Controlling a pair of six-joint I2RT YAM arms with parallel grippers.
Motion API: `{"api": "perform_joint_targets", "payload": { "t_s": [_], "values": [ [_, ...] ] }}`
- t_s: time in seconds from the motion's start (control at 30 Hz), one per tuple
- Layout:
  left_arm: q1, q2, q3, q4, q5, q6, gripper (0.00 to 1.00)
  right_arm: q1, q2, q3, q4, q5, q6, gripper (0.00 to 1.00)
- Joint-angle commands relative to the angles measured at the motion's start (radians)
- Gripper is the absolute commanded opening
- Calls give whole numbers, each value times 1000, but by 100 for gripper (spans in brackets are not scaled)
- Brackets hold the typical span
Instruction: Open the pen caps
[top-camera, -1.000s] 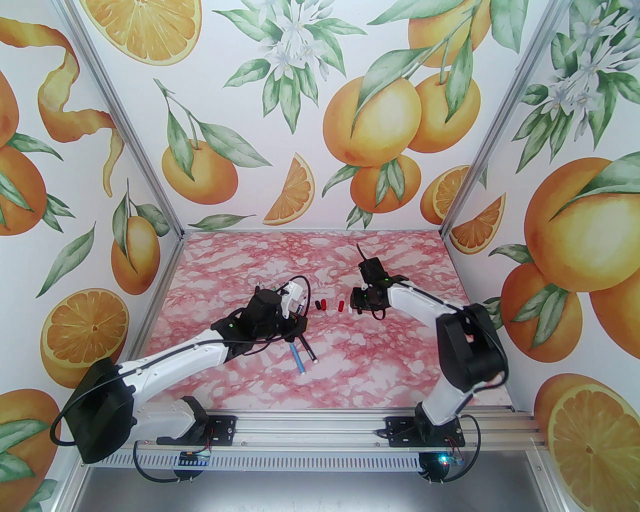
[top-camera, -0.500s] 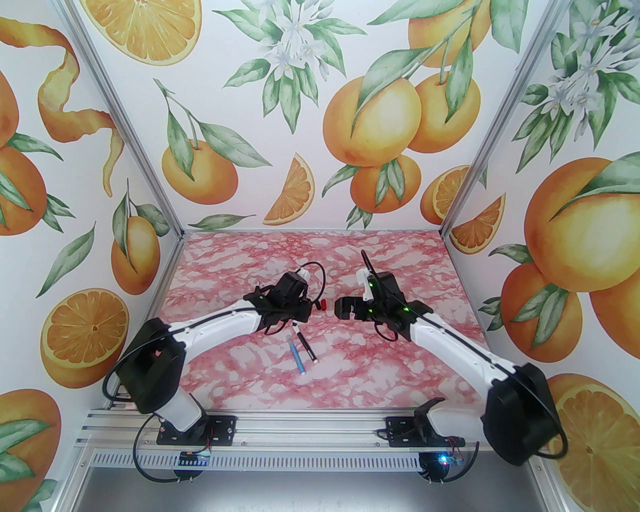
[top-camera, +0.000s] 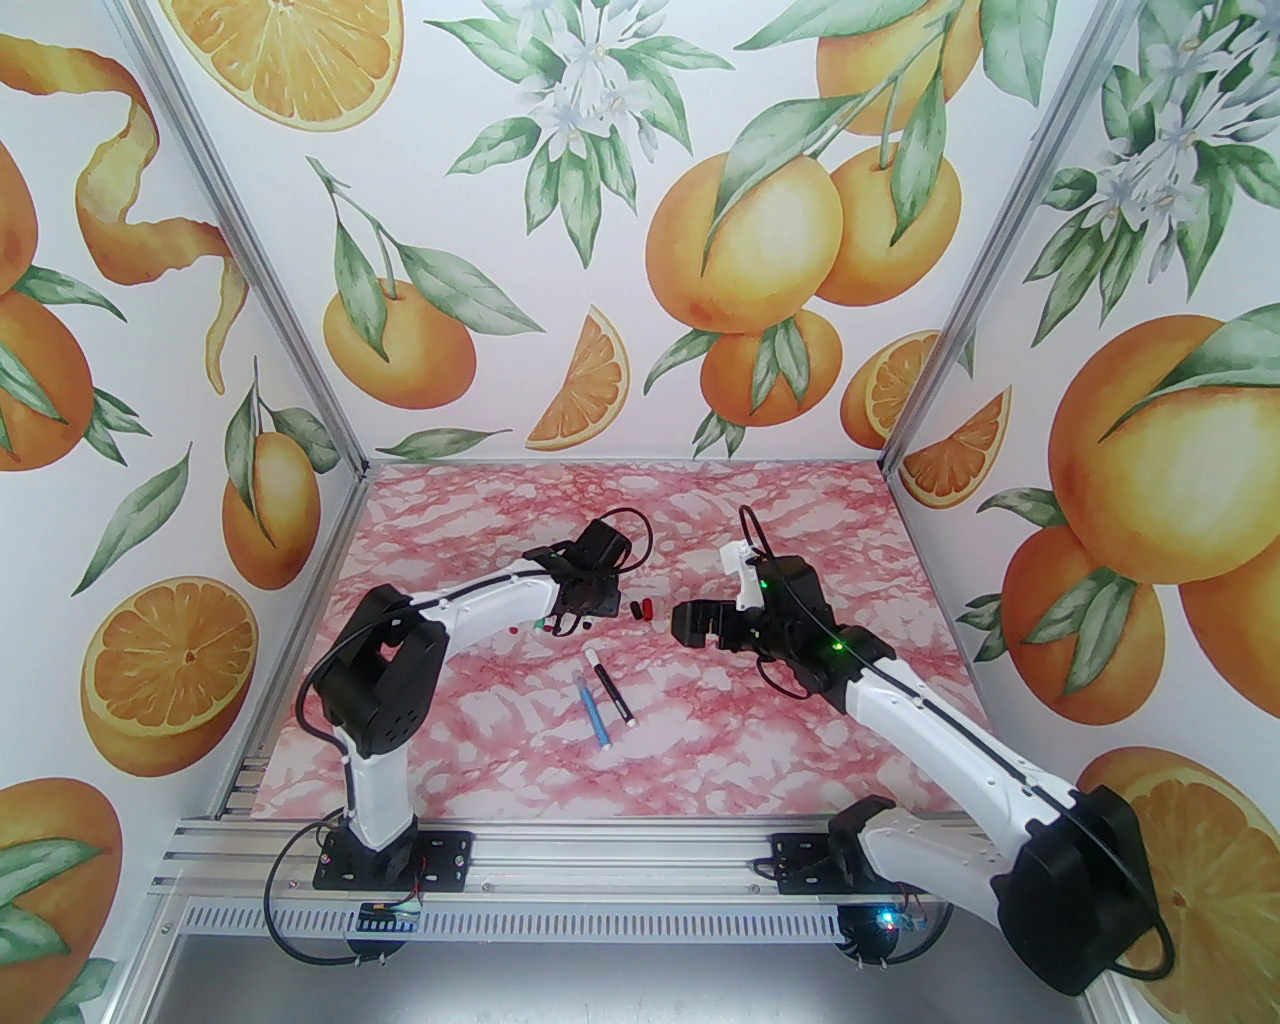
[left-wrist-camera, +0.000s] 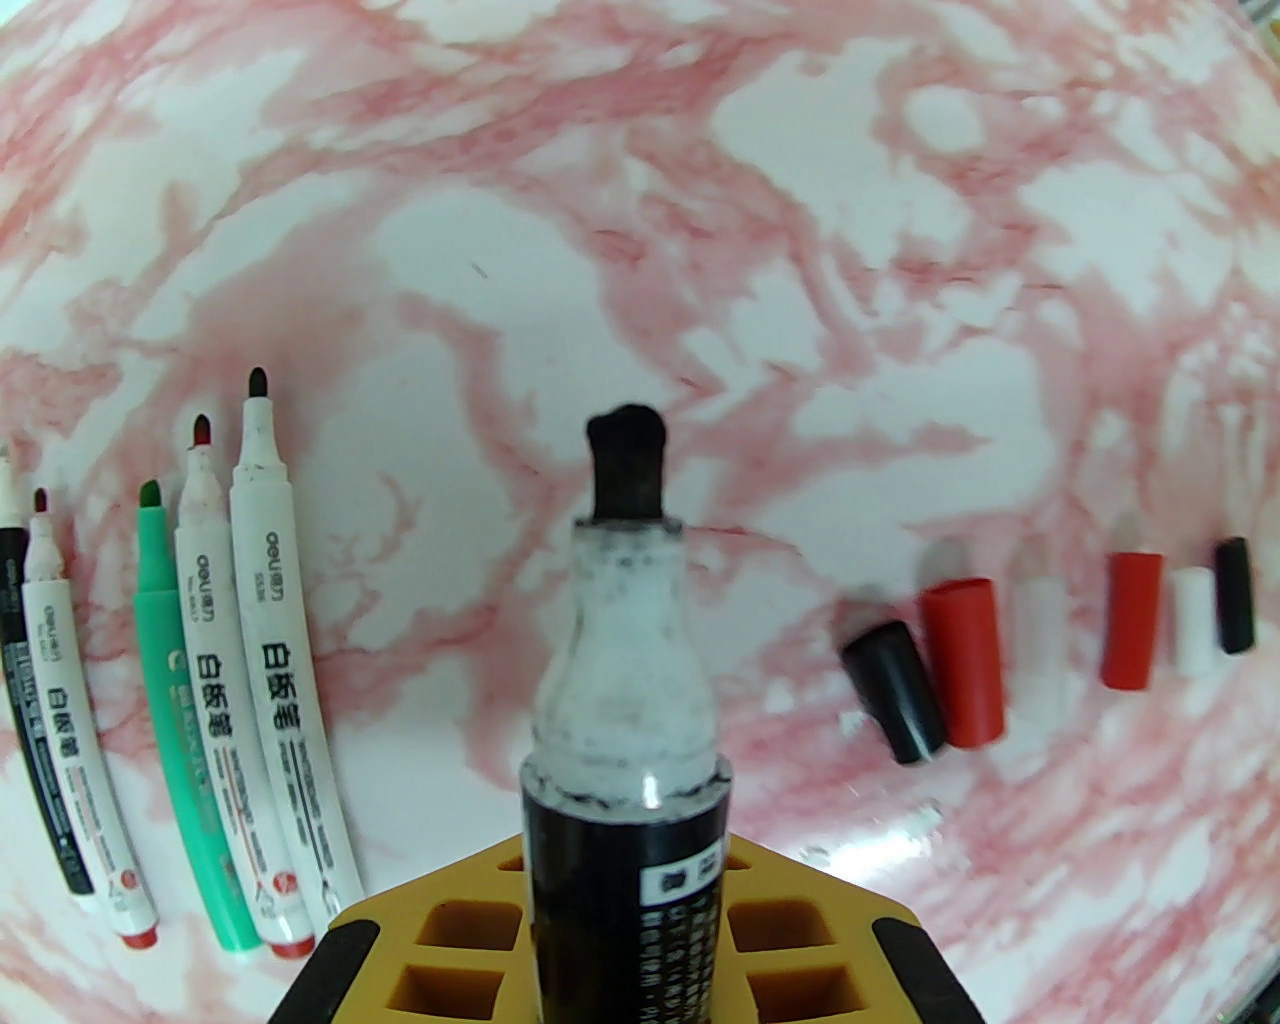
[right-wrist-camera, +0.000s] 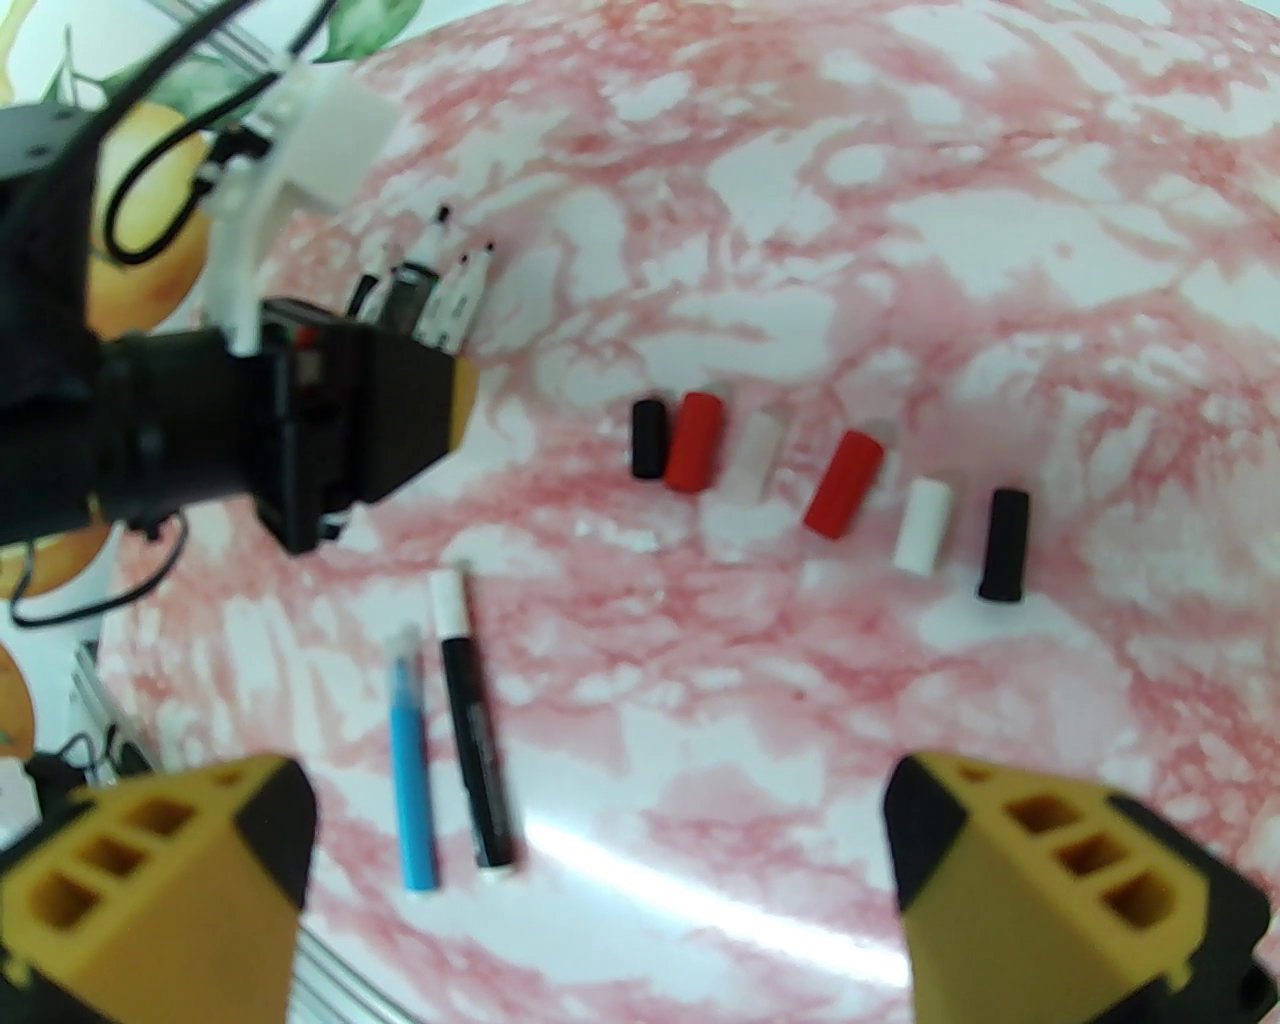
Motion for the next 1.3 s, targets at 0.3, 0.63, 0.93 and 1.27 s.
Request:
{"api": "perform_joint_targets", "payload": {
  "t_s": [0.3, 0.63, 0.93, 1.27],
  "values": [
    [36, 101, 70, -16, -60, -3, 8, 7, 7, -14, -3, 8, -2, 100],
    [49, 128, 73, -9, -83, 17, 11, 6, 12, -25, 2, 1, 3, 100],
    [54, 139, 73, -20, -113, 28, 19, 8, 2, -42, -1, 5, 10, 100],
    [57, 123, 80, -35, -123, 39, 29, 7, -2, -44, 5, 6, 16, 100]
  ]
}}
